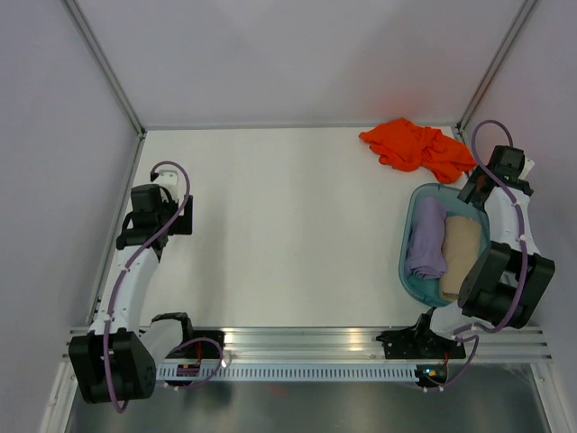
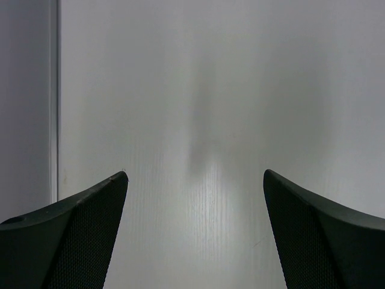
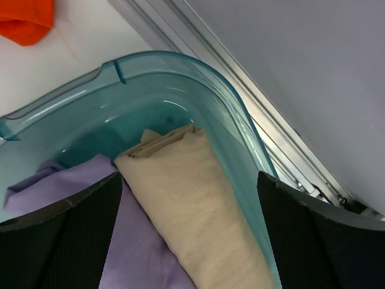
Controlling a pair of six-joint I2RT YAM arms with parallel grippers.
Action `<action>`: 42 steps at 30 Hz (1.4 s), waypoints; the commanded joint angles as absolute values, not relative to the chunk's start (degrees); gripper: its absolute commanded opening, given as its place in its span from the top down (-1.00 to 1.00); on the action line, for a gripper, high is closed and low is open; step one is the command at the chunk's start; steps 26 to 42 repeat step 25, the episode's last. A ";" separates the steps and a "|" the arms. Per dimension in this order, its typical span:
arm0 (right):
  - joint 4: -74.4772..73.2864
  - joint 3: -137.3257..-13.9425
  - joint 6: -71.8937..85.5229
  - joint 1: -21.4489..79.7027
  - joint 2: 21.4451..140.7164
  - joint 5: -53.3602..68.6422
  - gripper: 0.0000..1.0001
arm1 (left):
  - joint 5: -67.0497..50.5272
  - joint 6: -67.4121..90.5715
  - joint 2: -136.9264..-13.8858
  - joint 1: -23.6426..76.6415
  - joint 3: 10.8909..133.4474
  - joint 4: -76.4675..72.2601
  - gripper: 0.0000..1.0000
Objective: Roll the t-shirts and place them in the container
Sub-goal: Place the rolled tshirt into the container
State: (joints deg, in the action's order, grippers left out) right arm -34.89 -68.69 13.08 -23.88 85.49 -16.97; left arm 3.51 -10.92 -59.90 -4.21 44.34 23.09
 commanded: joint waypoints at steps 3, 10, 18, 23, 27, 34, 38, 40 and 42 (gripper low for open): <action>-31.21 -66.54 12.22 -24.00 81.66 -22.33 -0.96 | 7.21 -8.09 -55.46 -5.63 41.84 25.93 -0.95; -30.85 -64.51 12.48 -24.08 79.98 -22.24 -0.96 | 6.94 -10.90 -55.02 -5.63 41.83 25.84 -0.95; -29.27 -61.87 10.46 -24.08 76.29 -21.71 -0.96 | 5.19 -10.55 -55.46 -5.63 42.01 24.52 -0.96; -28.57 -61.26 10.72 -24.00 75.15 -21.45 -0.96 | 3.96 -10.20 -55.02 -5.63 41.66 24.26 -0.96; -27.08 -59.60 11.07 -23.99 74.45 -21.71 -0.96 | 3.78 -10.28 -54.58 -5.63 41.31 24.43 -0.97; -27.08 -59.60 11.07 -23.99 74.45 -21.71 -0.96 | 3.78 -10.28 -54.58 -5.63 41.31 24.43 -0.97; -27.08 -59.60 11.07 -23.99 74.45 -21.71 -0.96 | 3.78 -10.28 -54.58 -5.63 41.31 24.43 -0.97; -27.08 -59.60 11.07 -23.99 74.45 -21.71 -0.96 | 3.78 -10.28 -54.58 -5.63 41.31 24.43 -0.97; -27.08 -59.60 11.07 -23.99 74.45 -21.71 -0.96 | 3.78 -10.28 -54.58 -5.63 41.31 24.43 -0.97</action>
